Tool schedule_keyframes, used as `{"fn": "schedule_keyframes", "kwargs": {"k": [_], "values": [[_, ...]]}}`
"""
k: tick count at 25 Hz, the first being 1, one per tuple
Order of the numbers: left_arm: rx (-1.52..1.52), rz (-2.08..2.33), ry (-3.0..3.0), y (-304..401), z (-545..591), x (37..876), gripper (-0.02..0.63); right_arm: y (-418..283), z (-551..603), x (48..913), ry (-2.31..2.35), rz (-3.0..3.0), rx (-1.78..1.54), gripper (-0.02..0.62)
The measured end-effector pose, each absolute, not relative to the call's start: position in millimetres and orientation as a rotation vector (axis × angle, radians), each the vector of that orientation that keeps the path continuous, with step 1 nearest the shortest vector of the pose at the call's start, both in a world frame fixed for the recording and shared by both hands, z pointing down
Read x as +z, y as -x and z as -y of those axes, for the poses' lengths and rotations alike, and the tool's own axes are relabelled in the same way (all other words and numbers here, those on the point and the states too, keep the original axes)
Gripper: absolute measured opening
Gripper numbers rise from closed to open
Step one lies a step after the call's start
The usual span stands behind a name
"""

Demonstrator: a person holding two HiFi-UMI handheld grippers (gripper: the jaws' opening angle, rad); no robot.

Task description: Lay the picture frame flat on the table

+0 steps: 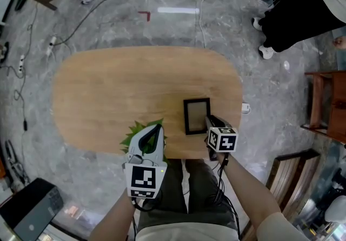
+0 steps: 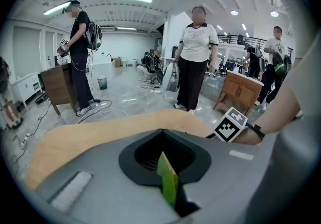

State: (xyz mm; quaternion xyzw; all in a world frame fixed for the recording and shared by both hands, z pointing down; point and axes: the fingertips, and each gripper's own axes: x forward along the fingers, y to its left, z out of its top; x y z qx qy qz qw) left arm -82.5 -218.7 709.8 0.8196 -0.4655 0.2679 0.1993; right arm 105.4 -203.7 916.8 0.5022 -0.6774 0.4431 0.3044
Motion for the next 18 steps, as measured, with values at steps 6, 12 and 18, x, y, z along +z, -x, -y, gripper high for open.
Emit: {"fn": "schedule_keyframes", "kwargs": {"k": [6, 12, 18], "values": [[0.746, 1.317, -2.306, 84.0, 217.6, 698.1, 0.020, -97.1, 214.3, 878.1, -1.337, 1.885, 1.117, 0.024], [0.717, 1.345, -2.335, 81.4, 222.1, 665.5, 0.020, -83.3, 233.6, 804.6, -1.316, 2.033, 0.986, 0.003], [0.693, 1.389, -2.372, 83.0, 226.4, 622.9, 0.020, -74.1, 245.5, 721.0, -1.339, 2.164, 0.930, 0.003]]}}
